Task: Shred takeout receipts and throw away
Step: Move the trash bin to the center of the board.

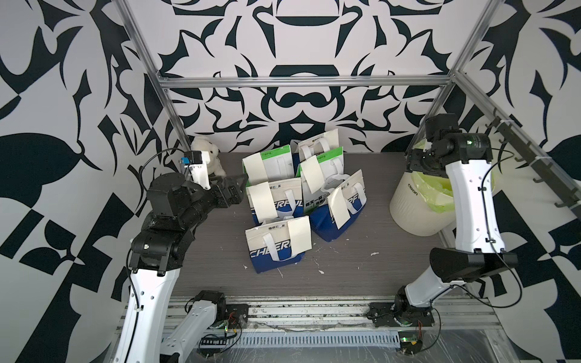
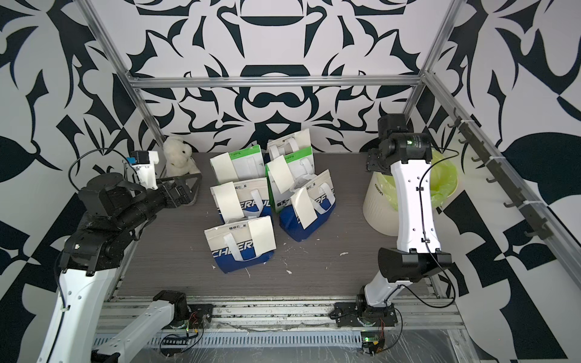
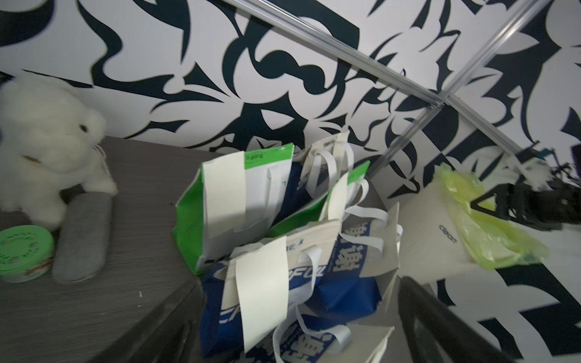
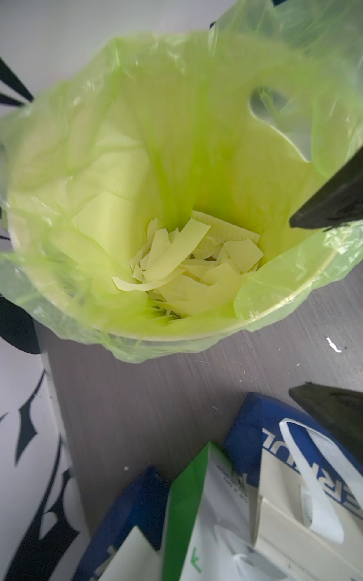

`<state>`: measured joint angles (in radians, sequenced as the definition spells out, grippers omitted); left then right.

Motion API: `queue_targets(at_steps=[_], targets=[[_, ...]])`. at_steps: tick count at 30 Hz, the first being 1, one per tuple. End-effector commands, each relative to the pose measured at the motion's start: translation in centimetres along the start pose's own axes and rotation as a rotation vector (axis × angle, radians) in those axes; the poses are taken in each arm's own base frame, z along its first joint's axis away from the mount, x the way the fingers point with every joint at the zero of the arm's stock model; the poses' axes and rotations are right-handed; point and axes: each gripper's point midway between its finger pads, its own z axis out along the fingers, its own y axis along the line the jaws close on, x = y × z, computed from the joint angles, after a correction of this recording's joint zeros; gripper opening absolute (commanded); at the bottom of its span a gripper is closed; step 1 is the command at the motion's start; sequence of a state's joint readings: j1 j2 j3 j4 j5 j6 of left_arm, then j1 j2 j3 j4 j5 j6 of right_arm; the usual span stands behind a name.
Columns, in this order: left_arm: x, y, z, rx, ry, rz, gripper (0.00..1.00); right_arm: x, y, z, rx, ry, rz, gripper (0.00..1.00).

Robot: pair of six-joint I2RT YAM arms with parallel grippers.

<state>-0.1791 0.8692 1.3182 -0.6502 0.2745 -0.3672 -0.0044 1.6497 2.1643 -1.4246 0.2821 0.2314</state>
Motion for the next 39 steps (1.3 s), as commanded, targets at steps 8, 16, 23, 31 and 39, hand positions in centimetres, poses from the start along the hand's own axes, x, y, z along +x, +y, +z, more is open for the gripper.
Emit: queue_targets(at_steps=[8,16,23,31,39], targets=[[3.9,-1.9,0.8,0.052,0.191,0.082,0.99,1.3,3.3,3.0,-0.133,0.116,-0.076,0.29],[7.8,-2.3,2.1,-0.013,0.388,0.222,0.99,1.1,3.7,4.7,-0.118,0.151,-0.089,0.23],[9.0,-3.5,2.9,-0.004,0.422,0.292,0.99,-0.1,4.5,0.6,-0.225,0.069,-0.037,0.64],[8.5,-4.6,3.3,0.024,0.39,0.28,0.99,-2.2,-0.5,-2.2,-0.013,-0.07,-0.02,0.82],[10.6,-4.4,3.4,0.017,0.461,0.335,0.99,-1.7,0.3,3.5,0.007,0.066,-0.065,0.75]])
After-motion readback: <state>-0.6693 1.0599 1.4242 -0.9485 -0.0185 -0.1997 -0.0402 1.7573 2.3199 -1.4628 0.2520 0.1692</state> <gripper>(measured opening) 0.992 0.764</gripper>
